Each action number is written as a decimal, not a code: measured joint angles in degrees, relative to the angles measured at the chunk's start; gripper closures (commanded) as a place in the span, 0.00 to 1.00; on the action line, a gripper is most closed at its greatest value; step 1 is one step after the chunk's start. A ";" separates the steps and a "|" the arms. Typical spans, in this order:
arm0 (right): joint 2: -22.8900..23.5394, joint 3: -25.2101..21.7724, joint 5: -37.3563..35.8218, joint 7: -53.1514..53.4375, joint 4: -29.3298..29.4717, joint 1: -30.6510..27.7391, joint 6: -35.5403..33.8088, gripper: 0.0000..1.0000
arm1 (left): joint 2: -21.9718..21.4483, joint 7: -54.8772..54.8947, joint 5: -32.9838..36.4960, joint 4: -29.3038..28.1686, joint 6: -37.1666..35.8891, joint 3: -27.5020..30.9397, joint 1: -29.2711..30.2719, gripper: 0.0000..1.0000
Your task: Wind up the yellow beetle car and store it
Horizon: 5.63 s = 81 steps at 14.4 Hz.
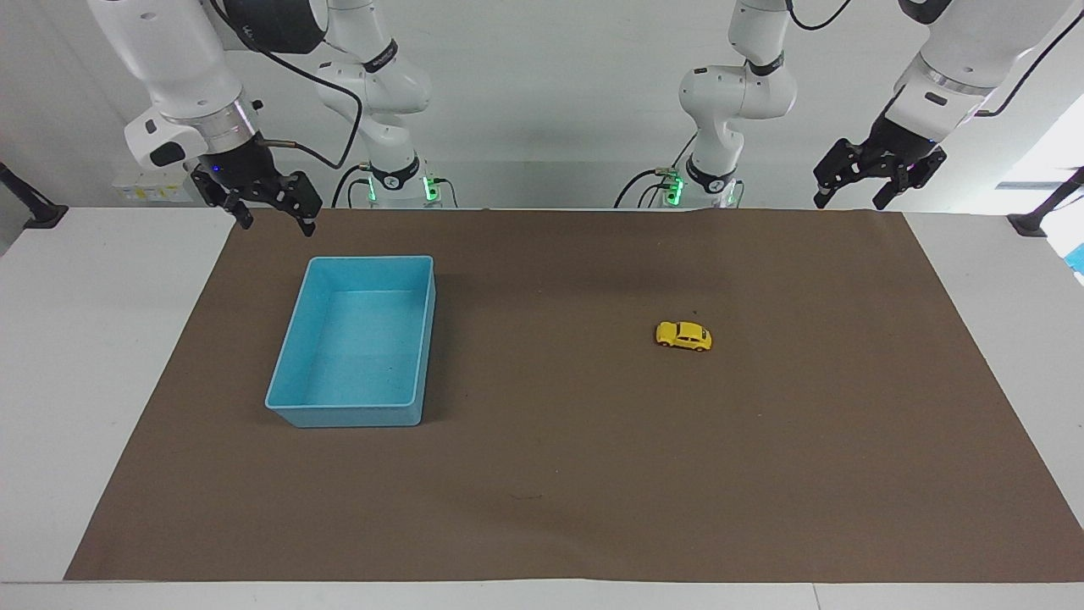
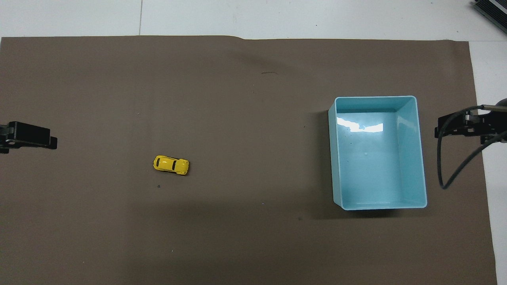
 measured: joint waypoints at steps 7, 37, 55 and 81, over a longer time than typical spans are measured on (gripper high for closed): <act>0.00 0.00 0.00 0.00 0.00 0.00 0.00 0.00 | 0.70 -23.52 0.00 -5.36 3.98 0.01 0.02 0.00; 0.00 0.00 0.00 0.00 0.00 0.00 0.00 0.00 | 13.94 -99.02 0.00 -34.05 46.64 -1.61 -13.49 0.00; 0.00 0.00 0.00 0.00 0.00 0.00 0.00 0.00 | 13.69 -105.04 -2.53 -29.71 47.92 -2.07 -18.01 1.00; 0.00 0.00 0.00 0.00 0.00 0.00 0.00 0.00 | 13.77 -111.36 -5.76 -34.70 49.70 -0.52 -20.14 1.00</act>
